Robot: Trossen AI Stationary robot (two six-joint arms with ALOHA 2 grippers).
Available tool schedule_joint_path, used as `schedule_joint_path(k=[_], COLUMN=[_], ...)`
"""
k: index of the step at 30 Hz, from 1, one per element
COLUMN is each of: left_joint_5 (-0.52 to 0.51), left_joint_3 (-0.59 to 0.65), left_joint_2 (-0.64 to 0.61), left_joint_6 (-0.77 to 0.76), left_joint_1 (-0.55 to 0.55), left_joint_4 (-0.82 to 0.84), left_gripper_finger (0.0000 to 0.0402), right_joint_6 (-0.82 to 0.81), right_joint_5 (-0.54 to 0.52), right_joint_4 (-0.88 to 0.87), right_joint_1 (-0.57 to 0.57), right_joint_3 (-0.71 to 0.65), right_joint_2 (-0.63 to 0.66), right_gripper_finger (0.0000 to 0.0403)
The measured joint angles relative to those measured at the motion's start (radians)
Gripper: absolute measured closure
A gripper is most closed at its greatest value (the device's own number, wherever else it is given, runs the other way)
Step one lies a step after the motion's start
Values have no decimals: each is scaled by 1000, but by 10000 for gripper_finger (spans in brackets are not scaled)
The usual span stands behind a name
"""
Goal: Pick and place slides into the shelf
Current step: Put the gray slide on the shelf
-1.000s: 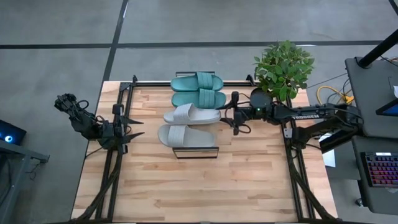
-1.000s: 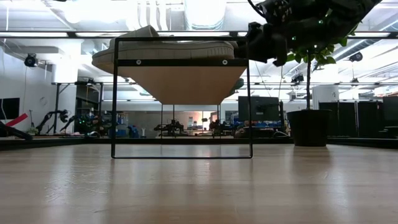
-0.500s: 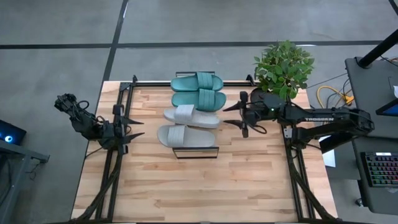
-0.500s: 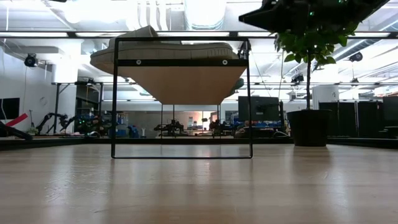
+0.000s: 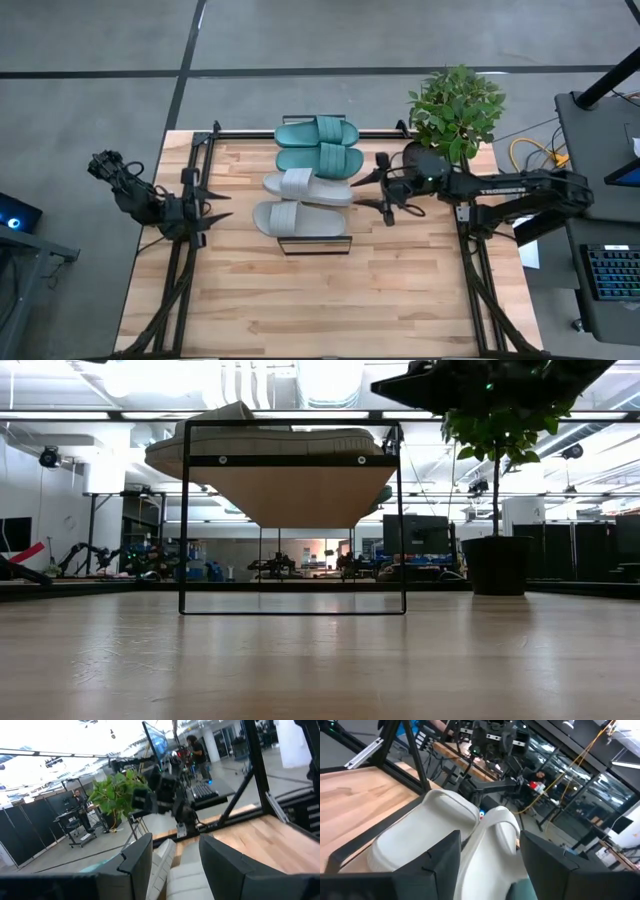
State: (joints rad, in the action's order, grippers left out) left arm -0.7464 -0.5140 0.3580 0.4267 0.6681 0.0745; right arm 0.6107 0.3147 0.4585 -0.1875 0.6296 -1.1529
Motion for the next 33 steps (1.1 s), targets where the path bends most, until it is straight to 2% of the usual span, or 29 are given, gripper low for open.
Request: schedule_joint_path(k=[5,11,15,22,29,33], left_joint_5=[-15,-242,-208,-210,-213,-214], left_joint_3=[9,31,30,29,29,29], left_joint_2=[-1,13,22,35,34,35], left_joint_6=[0,-69,-72,-50,-55,-62], left_joint_1=[0,-2,-1,-19,-33,-34], left_joint_4=[-56,-83,-76,-94,-93,-90], left_gripper_finger=[253,253,253,253,253,253], right_joint_6=[19,-1,0,-23,-85,-94], right_joint_5=[-30,-79,-78,-79,-81,-81], right_joint_4=[97,24,-69,-213,-492,-576], right_joint_1=[23,31,45,74,118,118], right_joint_3=[8,93,150,253,469,594], right_joint_2=[-90,-133,-154,-178,-322,-392], right_gripper_finger=[228,267,304,387,394,394])
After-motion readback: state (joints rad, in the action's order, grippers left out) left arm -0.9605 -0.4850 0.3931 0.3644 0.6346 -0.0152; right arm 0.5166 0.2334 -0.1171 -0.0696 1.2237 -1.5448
